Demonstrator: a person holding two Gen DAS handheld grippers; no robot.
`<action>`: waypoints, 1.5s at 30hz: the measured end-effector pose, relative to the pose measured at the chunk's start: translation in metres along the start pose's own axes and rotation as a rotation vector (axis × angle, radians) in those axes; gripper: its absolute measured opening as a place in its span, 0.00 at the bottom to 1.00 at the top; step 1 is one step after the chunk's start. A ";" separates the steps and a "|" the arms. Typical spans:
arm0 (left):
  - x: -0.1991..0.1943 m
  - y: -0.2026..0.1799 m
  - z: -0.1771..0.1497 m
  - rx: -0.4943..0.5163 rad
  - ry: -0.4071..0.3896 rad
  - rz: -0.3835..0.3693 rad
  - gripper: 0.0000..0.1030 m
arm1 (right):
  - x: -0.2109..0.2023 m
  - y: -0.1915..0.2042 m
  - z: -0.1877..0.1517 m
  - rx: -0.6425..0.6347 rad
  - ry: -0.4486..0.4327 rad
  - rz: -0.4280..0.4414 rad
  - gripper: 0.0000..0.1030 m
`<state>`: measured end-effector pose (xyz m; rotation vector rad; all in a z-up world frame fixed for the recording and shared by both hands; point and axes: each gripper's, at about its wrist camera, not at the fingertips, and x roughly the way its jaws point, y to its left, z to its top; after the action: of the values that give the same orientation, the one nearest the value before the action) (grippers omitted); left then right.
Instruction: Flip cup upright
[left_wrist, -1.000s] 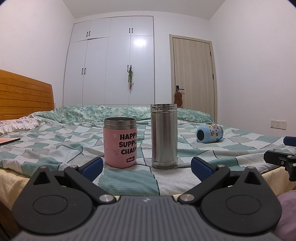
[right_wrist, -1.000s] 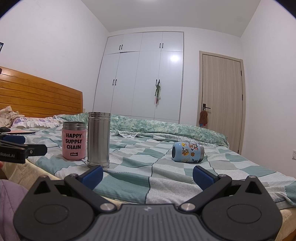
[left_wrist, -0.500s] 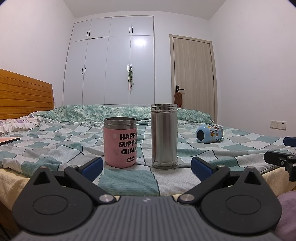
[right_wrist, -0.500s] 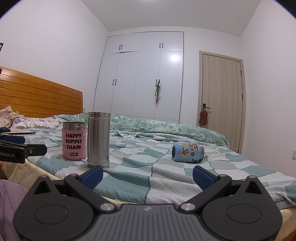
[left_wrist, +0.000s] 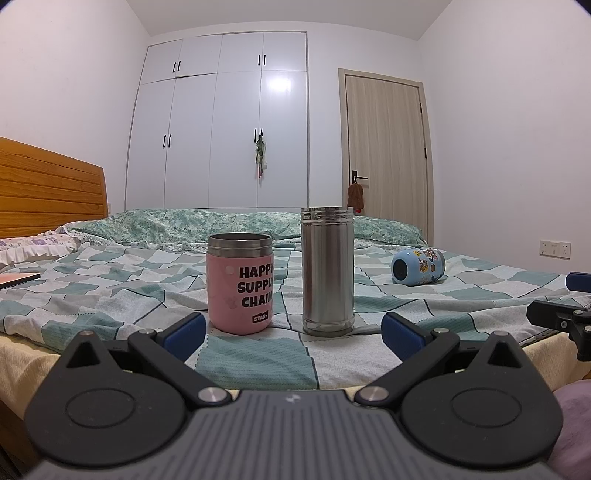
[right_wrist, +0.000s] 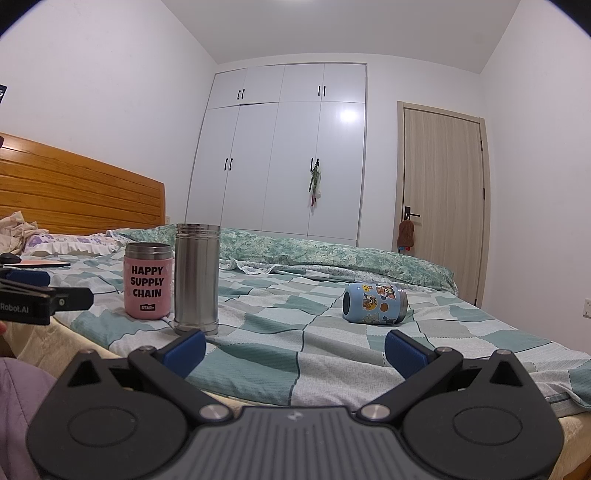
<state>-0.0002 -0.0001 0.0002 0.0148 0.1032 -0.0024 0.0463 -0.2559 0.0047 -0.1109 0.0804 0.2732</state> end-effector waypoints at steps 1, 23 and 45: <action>0.000 0.000 0.000 0.000 0.000 0.000 1.00 | 0.000 0.000 0.000 0.000 0.000 0.000 1.00; 0.017 -0.035 0.022 0.079 0.020 -0.125 1.00 | 0.012 -0.024 0.030 -0.059 -0.002 0.016 1.00; 0.184 -0.145 0.076 0.144 0.076 -0.324 1.00 | 0.156 -0.146 0.072 -0.173 0.166 -0.082 1.00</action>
<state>0.1906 -0.1463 0.0551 0.1416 0.1800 -0.3328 0.2403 -0.3462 0.0757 -0.3085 0.2167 0.1878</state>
